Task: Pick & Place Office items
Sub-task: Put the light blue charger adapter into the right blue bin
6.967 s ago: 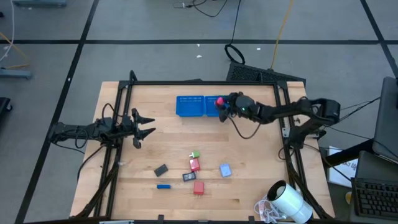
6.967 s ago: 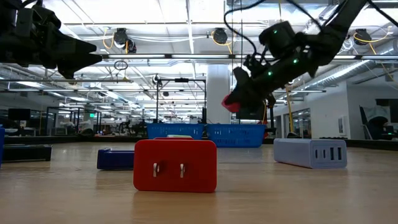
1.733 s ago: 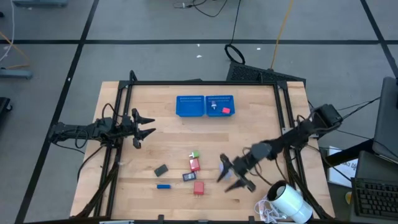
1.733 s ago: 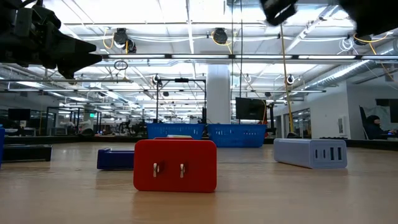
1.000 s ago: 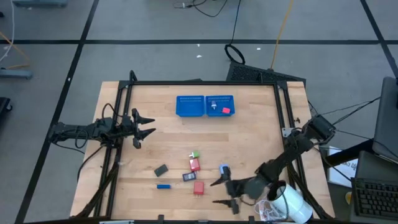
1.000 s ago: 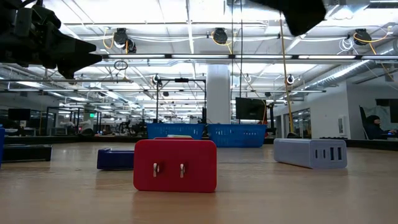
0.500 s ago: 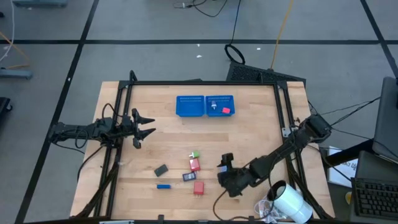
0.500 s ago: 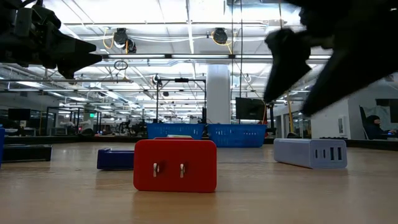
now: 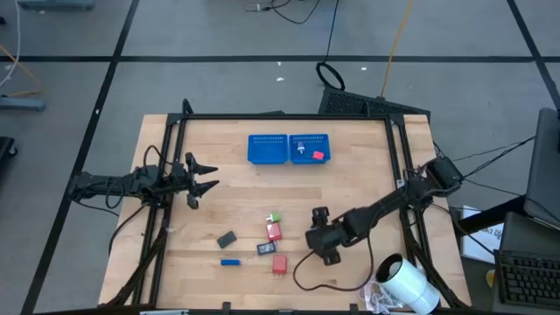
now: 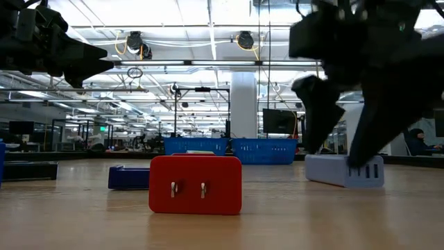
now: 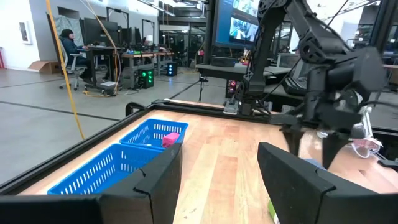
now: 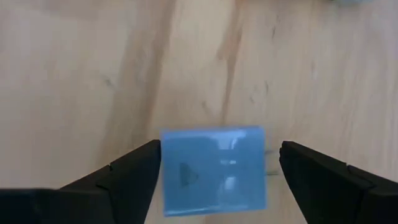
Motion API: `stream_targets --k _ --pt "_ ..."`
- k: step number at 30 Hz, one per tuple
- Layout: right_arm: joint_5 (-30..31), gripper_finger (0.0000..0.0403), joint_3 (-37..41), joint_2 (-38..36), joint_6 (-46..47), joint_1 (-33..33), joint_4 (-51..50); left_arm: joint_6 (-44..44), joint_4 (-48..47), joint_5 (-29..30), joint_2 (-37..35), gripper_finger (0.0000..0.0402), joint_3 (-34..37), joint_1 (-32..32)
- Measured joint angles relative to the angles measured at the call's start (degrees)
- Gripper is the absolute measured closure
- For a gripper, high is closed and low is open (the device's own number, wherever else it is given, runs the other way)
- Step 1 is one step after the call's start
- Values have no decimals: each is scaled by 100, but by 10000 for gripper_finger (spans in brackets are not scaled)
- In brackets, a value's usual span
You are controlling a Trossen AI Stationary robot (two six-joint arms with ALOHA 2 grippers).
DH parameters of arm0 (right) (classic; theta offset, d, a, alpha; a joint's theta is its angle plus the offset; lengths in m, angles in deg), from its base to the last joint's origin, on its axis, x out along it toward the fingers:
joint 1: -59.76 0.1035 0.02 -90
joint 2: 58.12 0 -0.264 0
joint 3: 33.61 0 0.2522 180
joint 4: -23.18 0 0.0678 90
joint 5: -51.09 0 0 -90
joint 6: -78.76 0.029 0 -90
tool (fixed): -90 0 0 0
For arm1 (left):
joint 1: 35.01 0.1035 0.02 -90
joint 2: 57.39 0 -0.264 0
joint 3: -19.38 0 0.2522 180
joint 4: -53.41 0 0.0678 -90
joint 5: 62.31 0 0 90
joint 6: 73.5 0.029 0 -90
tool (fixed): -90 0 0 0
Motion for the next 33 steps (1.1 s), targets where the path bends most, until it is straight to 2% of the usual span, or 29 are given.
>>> stream_targets --k 6,11,22,33 --pt "-118 93 606 -19 155 -36 682 0 0 0 -2 188 -1 0" --pt "-118 98 824 -35 167 -34 948 0 0 0 0 188 -1 0" --pt "-106 132 858 -40 148 -29 1241 0 0 0 -1 188 -1 0" --pt "-103 132 858 -33 152 -29 1292 0 0 0 -1 188 0 0"
